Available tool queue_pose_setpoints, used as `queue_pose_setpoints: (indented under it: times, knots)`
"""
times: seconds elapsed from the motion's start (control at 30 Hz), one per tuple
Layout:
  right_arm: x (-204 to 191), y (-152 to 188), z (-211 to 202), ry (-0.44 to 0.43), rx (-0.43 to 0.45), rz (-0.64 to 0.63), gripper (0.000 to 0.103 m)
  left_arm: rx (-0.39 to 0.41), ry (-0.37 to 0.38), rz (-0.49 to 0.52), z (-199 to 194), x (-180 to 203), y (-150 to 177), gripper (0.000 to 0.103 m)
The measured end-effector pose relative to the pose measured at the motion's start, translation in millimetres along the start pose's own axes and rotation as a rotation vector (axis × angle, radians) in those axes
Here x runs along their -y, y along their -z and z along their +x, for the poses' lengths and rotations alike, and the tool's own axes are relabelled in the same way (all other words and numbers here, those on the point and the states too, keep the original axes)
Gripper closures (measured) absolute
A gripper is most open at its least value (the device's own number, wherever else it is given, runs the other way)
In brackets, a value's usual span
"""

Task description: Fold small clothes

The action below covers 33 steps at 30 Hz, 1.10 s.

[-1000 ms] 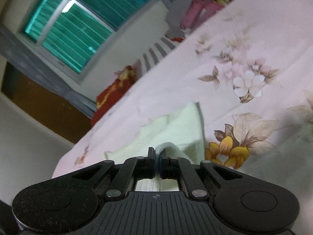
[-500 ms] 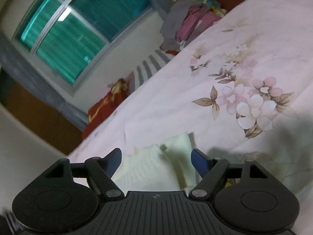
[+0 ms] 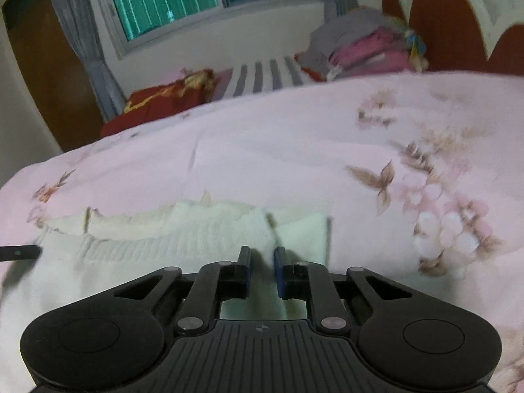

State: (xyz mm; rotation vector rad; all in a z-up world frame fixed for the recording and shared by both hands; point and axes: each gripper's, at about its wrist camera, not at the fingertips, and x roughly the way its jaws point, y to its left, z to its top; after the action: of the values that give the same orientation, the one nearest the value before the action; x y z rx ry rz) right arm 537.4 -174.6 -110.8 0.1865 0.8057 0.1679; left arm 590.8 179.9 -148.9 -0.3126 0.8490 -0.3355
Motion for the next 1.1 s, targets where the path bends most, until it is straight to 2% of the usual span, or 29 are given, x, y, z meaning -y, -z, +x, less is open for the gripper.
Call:
queue_pose_setpoints:
  times: [0.03, 0.1, 0.13, 0.17, 0.2, 0.27, 0.33, 0.37, 0.43, 0.53, 0.6, 0.63, 0.67, 0.7, 0.73, 0.77, 0.8, 0.83, 0.87, 0.9, 0.93, 1.0, 1.07, 1.1]
  knots:
    - [0, -1, 3, 0.017, -0.004, -0.007, 0.083, 0.005, 0.001, -0.012, 2, -2, 0, 0.091]
    - [2, -2, 7, -0.028, -0.032, 0.003, 0.083, 0.007, 0.014, -0.04, 5, -5, -2, 0.088]
    - [2, -2, 9, -0.047, -0.04, 0.0, 0.083, 0.01, 0.02, -0.046, 5, -5, -3, 0.09]
    - [0, -3, 11, -0.046, -0.045, -0.012, 0.084, 0.015, 0.023, -0.04, 5, -5, -4, 0.1]
    - [-1, -2, 11, -0.039, -0.047, -0.024, 0.1, 0.028, 0.027, -0.031, 3, -3, -5, 0.1]
    - [-2, -8, 9, -0.029, -0.024, -0.017, 0.102, 0.096, 0.052, -0.015, -8, 2, -9, 0.1]
    - [2, -10, -5, -0.025, 0.051, 0.018, 0.102, 0.139, 0.061, 0.008, -13, 7, -16, 0.1]
    - [5, -10, -12, -0.021, 0.09, 0.037, 0.102, 0.136, 0.048, 0.019, -10, 7, -19, 0.1]
    - [8, -10, -13, 0.021, 0.106, 0.036, 0.102, 0.093, 0.012, 0.015, 4, 4, -24, 0.1]
    - [11, -7, 9, 0.047, 0.024, 0.049, 0.102, 0.018, -0.031, 0.022, 27, 1, -20, 0.1]
    - [10, -4, 16, 0.054, 0.01, 0.042, 0.102, 0.024, -0.032, 0.008, 25, 0, -19, 0.094]
    - [10, -5, 15, 0.061, 0.008, 0.042, 0.102, 0.035, -0.048, -0.004, 19, 0, -20, 0.078]
    - [9, -6, 12, 0.066, 0.01, 0.045, 0.101, 0.067, -0.084, 0.003, 8, 5, -19, 0.056]
    - [8, -7, 8, 0.076, 0.008, 0.045, 0.08, 0.119, -0.101, 0.026, -5, 11, -17, 0.045]
    - [4, -7, -1, 0.103, 0.019, 0.036, 0.043, 0.175, -0.101, 0.043, -17, 19, -13, 0.026]
    - [-1, -6, -12, 0.089, 0.062, 0.023, 0.038, 0.197, -0.08, 0.055, -25, 28, -9, 0.022]
    - [-7, -3, -23, 0.025, 0.105, 0.008, 0.038, 0.198, -0.051, 0.075, -28, 40, -5, 0.025]
    - [-18, 0, -28, -0.027, 0.102, -0.008, 0.041, 0.191, -0.023, 0.087, -27, 50, -2, 0.033]
    - [-31, 3, -30, -0.05, 0.095, -0.047, 0.049, 0.163, 0.019, 0.086, -22, 61, 3, 0.041]
    - [-46, 7, -29, -0.08, 0.085, -0.105, 0.064, 0.124, 0.063, 0.098, -13, 73, 9, 0.045]
    - [-63, 12, -26, -0.111, 0.063, -0.158, 0.067, 0.093, 0.078, 0.129, -3, 88, 14, 0.048]
    - [-91, 23, -14, -0.173, 0.015, -0.216, 0.067, 0.064, 0.044, 0.233, 11, 114, 27, 0.043]
    - [-110, 31, -4, -0.205, -0.015, -0.271, 0.067, 0.059, -0.011, 0.259, 20, 121, 31, 0.021]
    - [-115, 34, -2, -0.205, -0.021, -0.295, 0.066, 0.069, -0.038, 0.253, 20, 117, 31, 0.019]
